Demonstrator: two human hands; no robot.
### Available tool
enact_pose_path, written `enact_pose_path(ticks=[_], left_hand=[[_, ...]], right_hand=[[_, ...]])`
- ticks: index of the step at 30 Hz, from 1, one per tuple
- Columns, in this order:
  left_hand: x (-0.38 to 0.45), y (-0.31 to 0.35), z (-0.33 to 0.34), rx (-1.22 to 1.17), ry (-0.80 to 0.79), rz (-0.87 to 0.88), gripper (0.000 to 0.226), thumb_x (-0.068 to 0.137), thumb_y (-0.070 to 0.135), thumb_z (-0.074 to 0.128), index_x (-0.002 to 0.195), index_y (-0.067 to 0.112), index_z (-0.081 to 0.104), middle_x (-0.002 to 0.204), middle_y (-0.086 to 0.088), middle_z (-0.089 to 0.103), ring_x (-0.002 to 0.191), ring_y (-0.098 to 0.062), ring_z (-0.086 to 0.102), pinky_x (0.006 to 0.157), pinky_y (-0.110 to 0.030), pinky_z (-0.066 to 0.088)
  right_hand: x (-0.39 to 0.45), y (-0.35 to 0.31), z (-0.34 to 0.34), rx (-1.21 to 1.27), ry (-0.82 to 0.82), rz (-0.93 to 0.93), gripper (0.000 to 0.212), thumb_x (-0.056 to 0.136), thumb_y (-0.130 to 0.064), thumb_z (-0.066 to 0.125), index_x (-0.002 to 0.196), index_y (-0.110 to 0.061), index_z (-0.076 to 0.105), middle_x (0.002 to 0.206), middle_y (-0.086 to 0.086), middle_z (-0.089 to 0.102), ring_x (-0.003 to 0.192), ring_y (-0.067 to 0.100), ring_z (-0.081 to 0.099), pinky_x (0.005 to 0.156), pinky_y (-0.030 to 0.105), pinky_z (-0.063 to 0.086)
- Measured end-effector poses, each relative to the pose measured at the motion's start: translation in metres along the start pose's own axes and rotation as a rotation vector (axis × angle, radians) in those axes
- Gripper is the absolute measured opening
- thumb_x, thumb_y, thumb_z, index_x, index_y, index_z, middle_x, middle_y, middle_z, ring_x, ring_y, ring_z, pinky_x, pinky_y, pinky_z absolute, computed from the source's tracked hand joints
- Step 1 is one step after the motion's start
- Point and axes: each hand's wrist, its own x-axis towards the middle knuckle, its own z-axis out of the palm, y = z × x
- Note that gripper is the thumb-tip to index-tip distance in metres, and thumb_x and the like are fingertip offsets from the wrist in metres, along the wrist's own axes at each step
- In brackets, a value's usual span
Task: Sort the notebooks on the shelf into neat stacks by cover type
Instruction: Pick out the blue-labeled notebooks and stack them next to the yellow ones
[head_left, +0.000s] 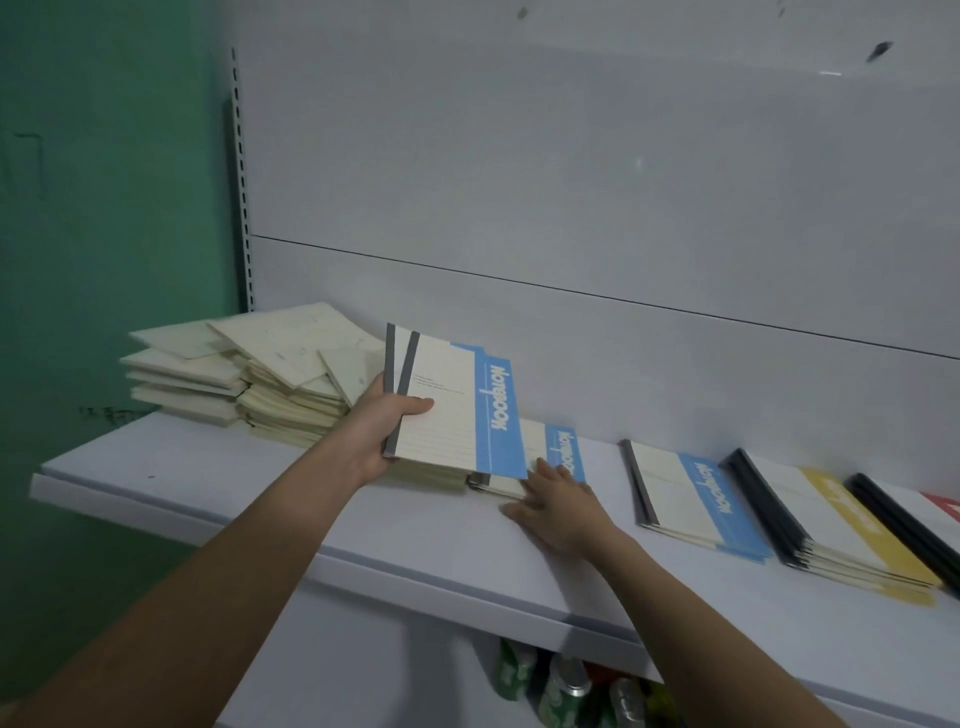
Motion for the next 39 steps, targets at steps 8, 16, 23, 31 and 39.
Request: enact_pose_path(ticks=[8,16,23,31,39], left_hand=[[0.022,-0.006,-0.019,-0.029,-0.080,-0.020,0.037,0.093,-0.003,0.053,0.121,0.021,0.057,0.113,-0.006,0.070,0.099,-0.024,0.068,0.073,-0.036,0.056],[0.029,-0.009,0.002,-0.037,-0.116,-0.013,0.035,0.096,0.000,0.052,0.124,0.020,0.054,0.114,-0.005,0.069,0.100,-0.022,0.066,0.073,-0.034,0.055],[0.031,-0.033,0.052,-0.052,-0.109,-0.041,0.032,0.099,0.006,0.050,0.126,0.023,0.049,0.118,-0.006,0.066,0.105,-0.026,0.065,0.081,-0.040,0.055],[0.032,-0.061,0.102,-0.083,-0.154,-0.026,0.035,0.093,0.029,0.064,0.127,0.024,0.054,0.115,-0.002,0.071,0.103,-0.024,0.069,0.090,-0.050,0.055],[0.026,-0.101,0.171,-0.176,0.017,-0.085,0.043,0.090,-0.002,0.058,0.129,0.013,0.051,0.114,-0.010,0.070,0.096,-0.026,0.070,0.060,-0.032,0.057]], right_hand=[[-0.014,0.003,-0.017,-0.059,-0.023,0.054,0.043,0.103,-0.046,0.031,0.141,-0.034,0.045,0.140,-0.003,0.051,0.123,0.027,0.051,0.088,0.036,0.041],[-0.042,0.004,-0.042,0.842,0.683,0.233,0.044,0.104,-0.037,0.038,0.087,-0.001,0.056,0.078,0.014,0.055,0.071,0.018,0.044,0.063,0.034,0.034],[-0.056,-0.022,-0.076,0.753,0.621,-0.025,0.033,0.103,-0.038,0.039,0.125,-0.035,0.063,0.108,-0.023,0.067,0.095,-0.006,0.059,0.073,0.010,0.045],[-0.075,0.023,-0.051,0.051,0.374,-0.226,0.042,0.101,-0.044,0.038,0.142,-0.040,0.044,0.150,-0.018,0.038,0.140,0.001,0.031,0.108,0.009,0.016],[-0.099,0.095,-0.079,0.514,0.359,0.052,0.060,0.097,-0.045,0.050,0.151,-0.034,0.027,0.156,-0.016,0.024,0.143,0.004,0.020,0.117,0.030,0.021]])
